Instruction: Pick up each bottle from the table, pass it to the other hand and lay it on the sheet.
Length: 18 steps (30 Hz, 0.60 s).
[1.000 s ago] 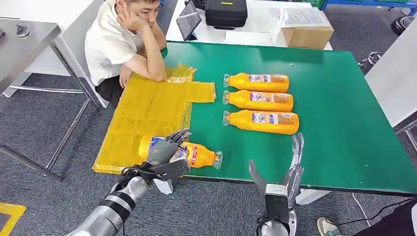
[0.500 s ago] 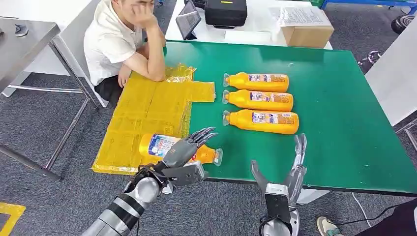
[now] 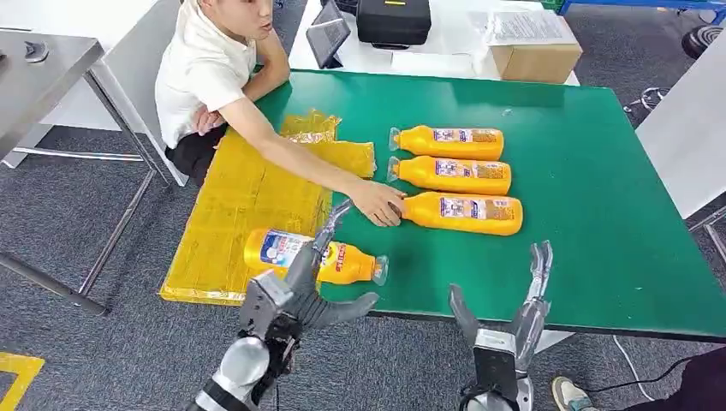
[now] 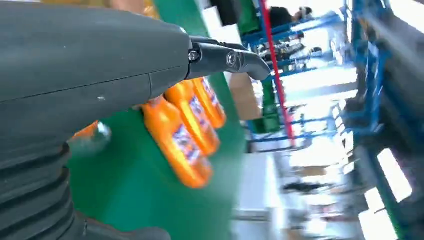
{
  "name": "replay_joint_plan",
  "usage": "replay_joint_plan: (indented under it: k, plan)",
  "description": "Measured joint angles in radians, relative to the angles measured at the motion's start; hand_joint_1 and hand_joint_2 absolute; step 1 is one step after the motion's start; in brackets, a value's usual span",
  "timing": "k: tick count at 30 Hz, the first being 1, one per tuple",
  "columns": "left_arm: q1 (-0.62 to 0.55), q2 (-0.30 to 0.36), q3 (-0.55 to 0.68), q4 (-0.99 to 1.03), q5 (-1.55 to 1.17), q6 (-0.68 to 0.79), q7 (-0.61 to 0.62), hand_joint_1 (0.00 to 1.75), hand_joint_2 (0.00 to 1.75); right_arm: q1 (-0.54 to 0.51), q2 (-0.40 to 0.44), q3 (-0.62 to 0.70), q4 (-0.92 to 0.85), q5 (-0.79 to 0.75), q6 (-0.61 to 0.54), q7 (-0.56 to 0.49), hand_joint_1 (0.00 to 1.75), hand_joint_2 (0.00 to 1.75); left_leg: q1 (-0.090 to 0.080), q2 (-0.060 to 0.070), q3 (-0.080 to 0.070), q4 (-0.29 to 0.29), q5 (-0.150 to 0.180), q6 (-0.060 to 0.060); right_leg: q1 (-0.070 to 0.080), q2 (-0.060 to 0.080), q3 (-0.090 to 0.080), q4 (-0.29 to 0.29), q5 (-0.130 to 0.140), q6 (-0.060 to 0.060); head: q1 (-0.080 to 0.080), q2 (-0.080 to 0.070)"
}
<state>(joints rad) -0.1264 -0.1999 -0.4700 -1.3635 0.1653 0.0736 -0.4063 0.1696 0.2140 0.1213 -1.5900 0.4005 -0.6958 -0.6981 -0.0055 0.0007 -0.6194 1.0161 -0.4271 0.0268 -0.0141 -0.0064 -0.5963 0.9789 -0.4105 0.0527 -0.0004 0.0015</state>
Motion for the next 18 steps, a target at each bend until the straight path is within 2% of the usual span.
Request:
replay_joint_plan:
  k: [11, 13, 18]
  plan:
    - [0.085, -0.011, 0.026, -0.093, 0.119, 0.021, 0.001, 0.00, 1.75, 0.019, 0.000, -0.008, -0.065, 0.047, 0.000, 0.000, 0.00, 1.75, 0.000, 0.000, 0.000, 0.000, 0.000, 0.000, 0.000, 0.000, 0.000, 0.000, 0.000, 0.000, 0.000, 0.000]
    - [0.092, -0.010, 0.032, -0.096, 0.133, 0.026, 0.000, 0.00, 1.75, 0.023, -0.003, -0.008, -0.067, 0.116, 0.000, 0.000, 0.00, 1.75, 0.000, 0.000, 0.000, 0.000, 0.000, 0.000, 0.000, 0.000, 0.000, 0.000, 0.000, 0.000, 0.000, 0.000]
    - [0.124, -0.006, 0.040, -0.098, 0.091, 0.041, -0.019, 0.00, 1.75, 0.026, -0.003, -0.090, -0.041, 0.505, 0.000, 0.000, 0.00, 1.75, 0.000, 0.000, 0.000, 0.000, 0.000, 0.000, 0.000, 0.000, 0.000, 0.000, 0.000, 0.000, 0.000, 0.000]
